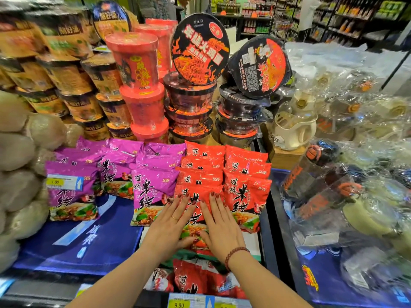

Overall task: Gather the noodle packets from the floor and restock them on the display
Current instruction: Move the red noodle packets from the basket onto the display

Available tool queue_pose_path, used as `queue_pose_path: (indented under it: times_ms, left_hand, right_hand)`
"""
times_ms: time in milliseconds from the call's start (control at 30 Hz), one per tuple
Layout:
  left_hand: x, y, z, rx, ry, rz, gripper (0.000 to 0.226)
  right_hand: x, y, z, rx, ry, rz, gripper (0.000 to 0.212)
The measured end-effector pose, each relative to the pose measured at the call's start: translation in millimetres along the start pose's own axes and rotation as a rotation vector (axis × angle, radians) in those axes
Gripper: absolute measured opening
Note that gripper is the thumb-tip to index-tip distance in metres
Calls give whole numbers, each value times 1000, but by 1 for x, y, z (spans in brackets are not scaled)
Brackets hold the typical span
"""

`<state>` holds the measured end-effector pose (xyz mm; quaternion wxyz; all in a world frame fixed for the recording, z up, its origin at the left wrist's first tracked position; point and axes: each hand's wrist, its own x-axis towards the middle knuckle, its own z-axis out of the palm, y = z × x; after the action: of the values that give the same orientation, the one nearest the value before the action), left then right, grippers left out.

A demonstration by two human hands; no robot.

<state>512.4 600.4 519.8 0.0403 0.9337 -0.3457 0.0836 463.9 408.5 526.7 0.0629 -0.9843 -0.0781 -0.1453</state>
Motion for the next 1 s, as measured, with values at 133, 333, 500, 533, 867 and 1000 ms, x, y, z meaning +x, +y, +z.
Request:
queue_pose_path:
  times_ms: [133,333,500,533,867,1000]
  left_hand:
    - [-4,7,-14,9,-23,-20,87]
    - [-31,9,-44,-130,75,-119,61]
    - [-94,-4,-63,-139,105,-360,53]
    - [-110,-7,-64,-137,99,-421,53]
    - [-274,-9,-91,-22,149,-876,48]
    - [-350,-8,-94,-21,137,-1032,47]
  right_hand:
    - [-1,-4,-9,37,-18,-10,93]
    - [-9,-30,-36,293,123,-87,53]
    - [-6,-67,-25,486,28,-224,49]
    - [-5,-75,-21,510,0,-253,50]
    - [-22,-199,-2,635,-176,-612,51]
    - [-38,-255,3,572,-195,-737,49]
